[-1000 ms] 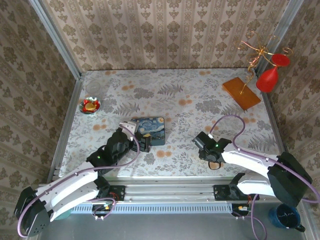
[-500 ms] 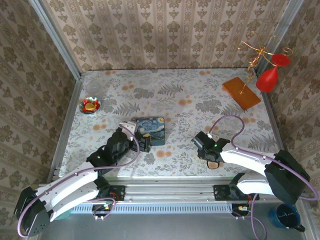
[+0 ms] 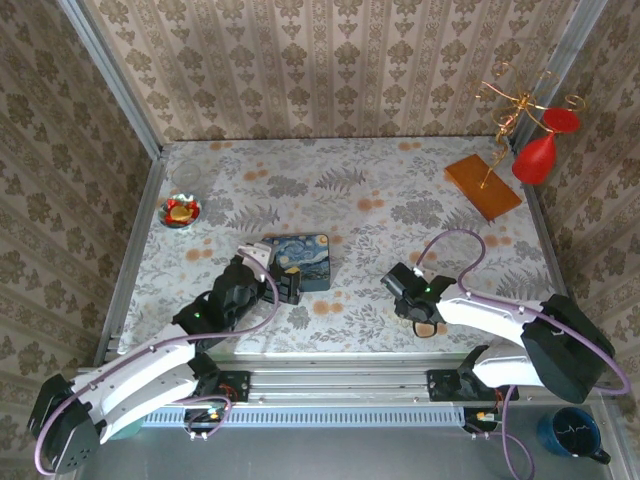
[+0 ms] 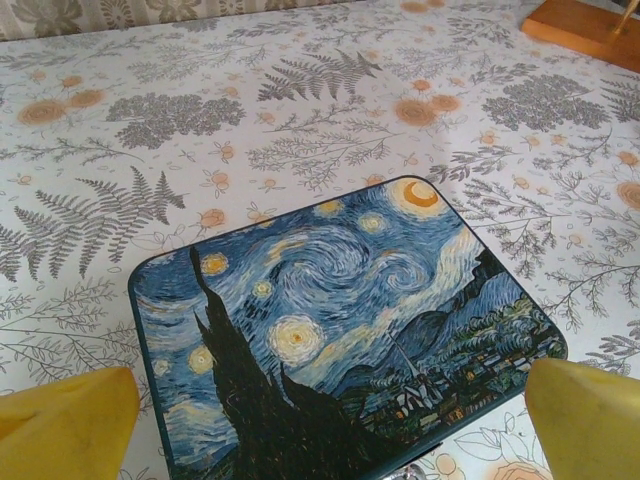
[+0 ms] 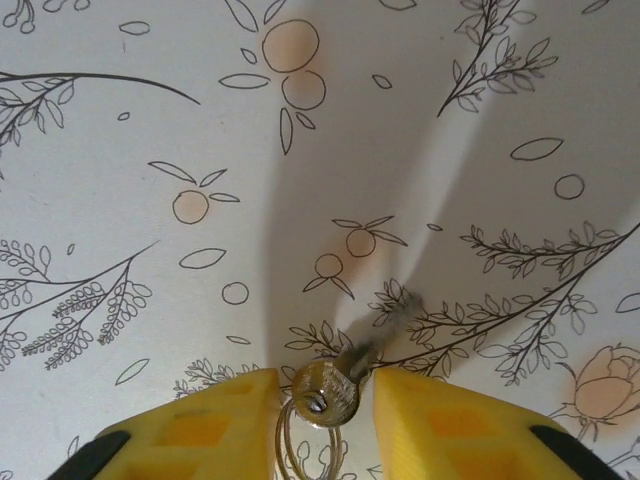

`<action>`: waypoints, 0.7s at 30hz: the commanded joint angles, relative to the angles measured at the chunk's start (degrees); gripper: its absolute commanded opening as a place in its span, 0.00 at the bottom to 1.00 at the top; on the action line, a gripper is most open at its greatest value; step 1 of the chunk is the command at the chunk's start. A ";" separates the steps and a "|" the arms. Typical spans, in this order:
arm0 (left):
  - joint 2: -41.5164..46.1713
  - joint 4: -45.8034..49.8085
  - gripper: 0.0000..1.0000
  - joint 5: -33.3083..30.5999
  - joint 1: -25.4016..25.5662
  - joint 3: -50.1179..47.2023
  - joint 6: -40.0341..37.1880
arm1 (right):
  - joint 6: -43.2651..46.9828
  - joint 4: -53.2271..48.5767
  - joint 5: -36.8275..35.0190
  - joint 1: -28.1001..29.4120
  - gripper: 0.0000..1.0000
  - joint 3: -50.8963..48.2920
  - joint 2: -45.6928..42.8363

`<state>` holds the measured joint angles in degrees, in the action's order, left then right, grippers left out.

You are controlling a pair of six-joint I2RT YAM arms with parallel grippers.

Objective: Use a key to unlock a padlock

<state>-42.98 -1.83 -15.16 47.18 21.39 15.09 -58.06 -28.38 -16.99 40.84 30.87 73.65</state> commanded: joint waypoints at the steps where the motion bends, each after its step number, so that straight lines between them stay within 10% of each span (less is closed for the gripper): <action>1: 1.47 0.15 1.00 -1.54 0.27 -0.69 -1.34 | 0.84 2.59 -0.15 0.71 0.28 0.85 1.81; 13: 1.42 -0.12 1.00 -2.34 0.23 -0.73 -1.64 | 4.09 0.83 -2.91 1.68 0.01 2.42 -1.71; 21: 0.45 -4.56 1.00 1.93 0.36 -1.54 -5.83 | 8.16 -1.31 0.21 1.88 0.00 8.42 -9.69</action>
<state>-42.70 -2.90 -15.90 47.18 21.10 12.71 -51.96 -27.97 -17.54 42.44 35.68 66.96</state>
